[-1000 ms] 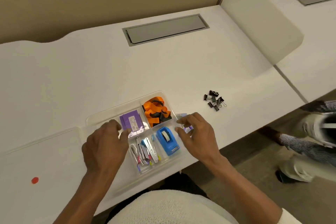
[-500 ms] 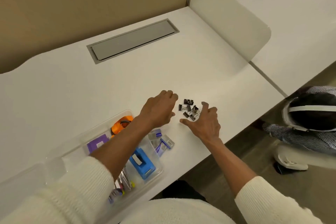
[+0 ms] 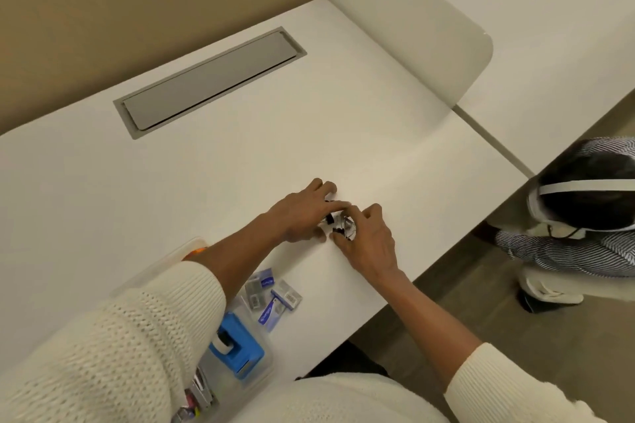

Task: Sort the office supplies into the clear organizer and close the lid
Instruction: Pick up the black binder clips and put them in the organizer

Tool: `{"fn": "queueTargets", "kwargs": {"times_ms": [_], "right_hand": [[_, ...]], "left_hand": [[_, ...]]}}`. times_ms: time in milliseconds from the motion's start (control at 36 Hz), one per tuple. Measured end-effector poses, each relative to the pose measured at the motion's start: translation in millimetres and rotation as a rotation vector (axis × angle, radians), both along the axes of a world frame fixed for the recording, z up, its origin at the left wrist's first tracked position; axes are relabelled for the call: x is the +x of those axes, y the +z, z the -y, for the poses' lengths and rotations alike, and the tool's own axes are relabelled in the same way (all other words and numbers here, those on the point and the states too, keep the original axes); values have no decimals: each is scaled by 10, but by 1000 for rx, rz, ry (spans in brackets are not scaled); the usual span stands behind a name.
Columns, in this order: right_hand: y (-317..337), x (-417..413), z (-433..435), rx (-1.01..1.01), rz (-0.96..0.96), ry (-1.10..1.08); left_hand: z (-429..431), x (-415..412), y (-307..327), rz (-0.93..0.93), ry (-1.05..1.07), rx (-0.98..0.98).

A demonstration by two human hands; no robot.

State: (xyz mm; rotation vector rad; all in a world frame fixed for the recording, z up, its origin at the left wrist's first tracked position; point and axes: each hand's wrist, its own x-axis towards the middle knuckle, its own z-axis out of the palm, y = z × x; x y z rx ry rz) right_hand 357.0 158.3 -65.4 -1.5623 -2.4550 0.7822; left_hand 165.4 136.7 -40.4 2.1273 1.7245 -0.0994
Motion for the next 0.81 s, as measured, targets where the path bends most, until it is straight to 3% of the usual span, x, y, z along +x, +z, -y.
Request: {"fn": "queueTargets", "kwargs": {"times_ms": [333, 500, 806], "right_hand": [[9, 126, -134, 5, 0, -13], [1, 40, -110, 22, 1, -8], [-2, 27, -185, -45, -61, -13]], "left_hand": [[147, 121, -115, 66, 186, 155], [138, 239, -46, 29, 271, 55], [58, 302, -4, 151, 446, -94]]}}
